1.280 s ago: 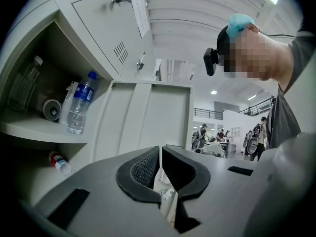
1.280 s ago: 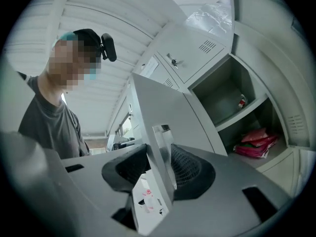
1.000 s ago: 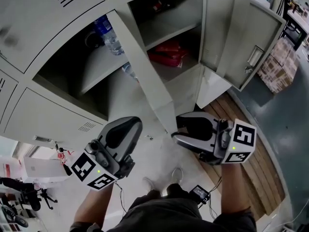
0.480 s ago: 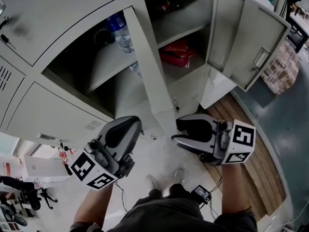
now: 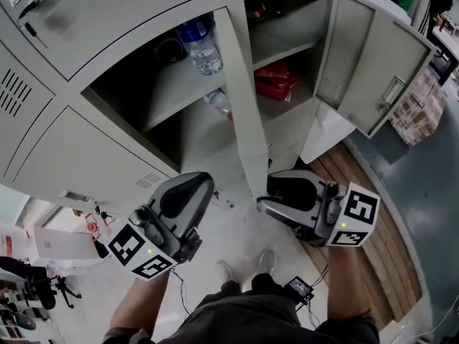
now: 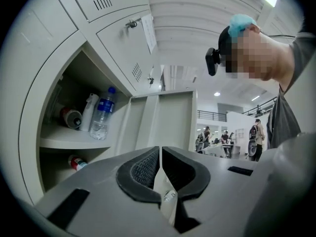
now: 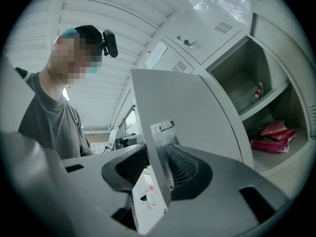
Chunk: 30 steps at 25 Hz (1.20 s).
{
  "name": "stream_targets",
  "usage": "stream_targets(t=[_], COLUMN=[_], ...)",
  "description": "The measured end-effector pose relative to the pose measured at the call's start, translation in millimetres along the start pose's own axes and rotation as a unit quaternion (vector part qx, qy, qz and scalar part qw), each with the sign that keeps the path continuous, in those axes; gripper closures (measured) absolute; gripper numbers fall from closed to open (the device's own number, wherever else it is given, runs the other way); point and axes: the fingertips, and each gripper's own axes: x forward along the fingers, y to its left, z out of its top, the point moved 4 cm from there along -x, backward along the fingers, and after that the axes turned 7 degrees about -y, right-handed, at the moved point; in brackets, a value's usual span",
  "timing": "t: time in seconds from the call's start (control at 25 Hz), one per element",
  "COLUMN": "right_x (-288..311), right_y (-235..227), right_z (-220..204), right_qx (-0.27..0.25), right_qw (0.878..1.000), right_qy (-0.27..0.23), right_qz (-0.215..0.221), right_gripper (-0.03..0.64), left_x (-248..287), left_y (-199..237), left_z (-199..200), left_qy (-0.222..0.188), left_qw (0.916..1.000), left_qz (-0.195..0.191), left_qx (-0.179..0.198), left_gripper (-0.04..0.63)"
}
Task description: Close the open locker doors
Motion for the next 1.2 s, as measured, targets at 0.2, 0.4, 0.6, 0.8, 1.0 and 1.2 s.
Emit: stream_targets(t=[0.2,0.4,0.6,0.8,1.0,1.2], right_x=[11.5,28.1,45.0,58.7,68.7,79.0], right_y=[4.3,9.7,14.0,16.1,17.5,18.0], right_z=[-4.8,-9.8,-15.6,-20.1,-23.3,-25.9], right_qx=[-0.003,-0.013,-0.027,-0.032,-0.032,-0.034], right_qw=[1.0,1.0,0.999,0.999,0.998,0.998], right_qy=[0.007,0.016,0.022,0.023,0.025,0.029], right_qz=[-0.006,-0.015,-0.026,-0.037,-0.043,-0.043], right_gripper=[0.486,0.486,0.486,0.486,0.486,0.486], left_x=[-11.8,-28.3,-45.6,-59.9,-71.6,-83.0], left_y=[2.0,7.7,14.3,20.3,23.6,27.3], left_z=[4.3,10.8,15.3,17.9,22.3,24.3], left_qy=[-0.006,-0.011,-0.014,-0.015,-0.017,-0.019], left_qw=[1.0,0.9999,0.9998,0.9996,0.9995,0.9993], left_qz=[0.0,0.007,0.017,0.023,0.027,0.032], left_qx=[-0.002,-0.002,-0.001,-0.001,0.0,-0.001], left_gripper=[0.584,0.584,0.584,0.584,0.584,0.584])
